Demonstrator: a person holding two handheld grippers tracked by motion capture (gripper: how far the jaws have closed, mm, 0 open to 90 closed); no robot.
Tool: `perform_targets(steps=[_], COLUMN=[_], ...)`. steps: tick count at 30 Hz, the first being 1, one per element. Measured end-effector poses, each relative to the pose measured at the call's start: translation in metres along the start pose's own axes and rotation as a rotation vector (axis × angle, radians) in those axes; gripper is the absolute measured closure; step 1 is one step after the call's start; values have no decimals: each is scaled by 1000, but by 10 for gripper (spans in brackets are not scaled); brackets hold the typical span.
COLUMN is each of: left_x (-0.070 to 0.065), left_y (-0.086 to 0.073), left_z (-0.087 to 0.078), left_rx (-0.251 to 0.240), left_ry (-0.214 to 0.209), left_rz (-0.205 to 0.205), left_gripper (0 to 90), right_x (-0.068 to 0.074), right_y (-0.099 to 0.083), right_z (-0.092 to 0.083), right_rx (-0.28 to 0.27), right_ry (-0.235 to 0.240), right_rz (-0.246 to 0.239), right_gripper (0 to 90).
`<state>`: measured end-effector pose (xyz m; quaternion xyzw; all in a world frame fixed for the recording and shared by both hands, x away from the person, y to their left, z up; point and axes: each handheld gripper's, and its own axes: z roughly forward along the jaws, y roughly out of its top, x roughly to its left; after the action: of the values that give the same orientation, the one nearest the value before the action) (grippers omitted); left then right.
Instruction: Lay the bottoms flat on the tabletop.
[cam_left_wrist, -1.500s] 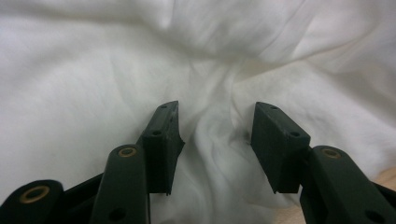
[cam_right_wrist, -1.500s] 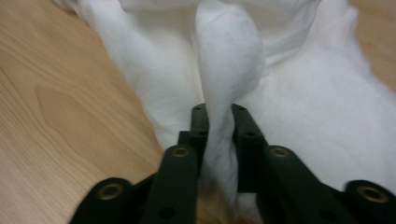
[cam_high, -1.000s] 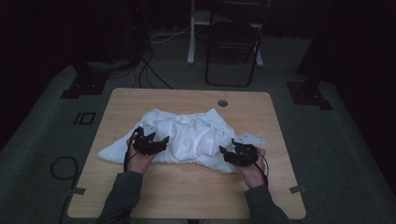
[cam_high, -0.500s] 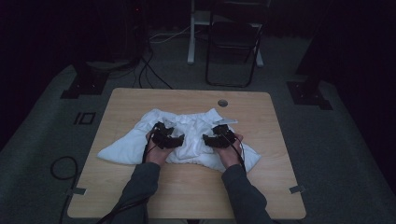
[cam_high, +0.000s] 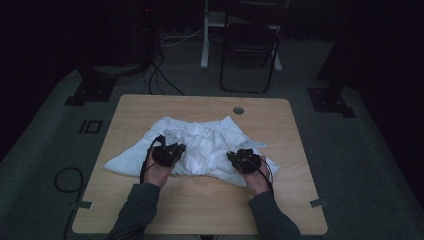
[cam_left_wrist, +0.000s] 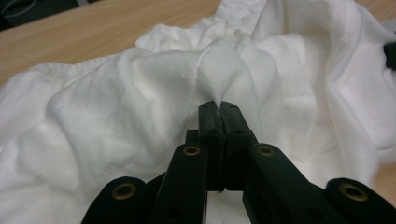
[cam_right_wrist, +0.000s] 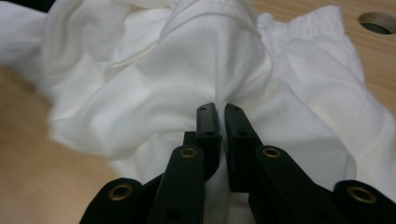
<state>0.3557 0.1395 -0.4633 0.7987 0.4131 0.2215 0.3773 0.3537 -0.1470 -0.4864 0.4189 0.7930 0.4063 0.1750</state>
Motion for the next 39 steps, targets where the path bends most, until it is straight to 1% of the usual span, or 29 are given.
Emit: perform_targets(steps=[1,3,5,6,8,10,13,15,17,18,19,20,22,24,26,27,28,30,31,33,35,36,38,39], left_x=[-2,-5,-7,-8,-10,-11,-12,-14,-14,-13,-12,-11,-10,-10,-12,-13,-14,-16,-17,-21,-26,-29,-33,-36], left_y=[-4,-11,-22,-29,-41,-54,-75,-88,-98,-101,-101,-101,-95,-87,-77,-71,-67,-60,-56,-50,-45,-43,-41,-41], left_z=[-9,-21,-34,-41,-49,-58,-69,-73,-76,-77,-79,-81,-85,-86,-82,-77,-72,-60,-53,-38,-19,-11,3,12], left_rx=[-12,-19,-26,-30,-22,-23,1,34,59,58,56,45,1,-22,-32,-28,-30,-22,-18,-7,8,22,39,59], left_ry=[1,6,11,15,17,20,23,28,26,33,38,34,26,24,26,25,29,24,22,2,-10,-8,-11,-4], left_rz=[4,11,18,15,12,4,-17,-12,-15,-20,-23,-30,-35,-24,-15,-8,-5,-8,-8,-4,3,11,18,30], left_gripper=[889,890,890,890,890,890,890,890,888,878,786,744,673,609,532,504,476,418,397,348,321,299,285,280], right_x=[2,10,17,21,28,35,45,49,54,56,57,57,56,54,51,49,47,44,42,40,41,42,46,48], right_y=[-3,-11,-20,-25,-35,-45,-60,-70,-79,-82,-84,-84,-78,-68,-55,-48,-40,-28,-21,-8,4,11,19,23], right_z=[-4,-16,-26,-31,-41,-49,-60,-64,-65,-65,-64,-65,-69,-74,-78,-79,-78,-73,-68,-54,-37,-25,-9,1], right_rx=[-8,-17,-24,-26,-26,-15,0,20,57,74,84,81,51,3,-33,-51,-74,-94,-96,-96,-88,-80,-57,-33], right_ry=[11,29,55,65,81,97,113,129,146,153,164,170,168,161,144,132,123,116,112,122,128,127,130,131], right_rz=[-4,-27,-37,-45,-56,-90,-131,-144,-161,-173,-182,-186,-172,-168,-155,-147,-132,-108,-89,-60,-37,-23,-17,-18], right_gripper=[864,865,865,865,864,864,863,862,858,848,795,732,664,605,566,552,530,509,502,487,481,479,465,458])
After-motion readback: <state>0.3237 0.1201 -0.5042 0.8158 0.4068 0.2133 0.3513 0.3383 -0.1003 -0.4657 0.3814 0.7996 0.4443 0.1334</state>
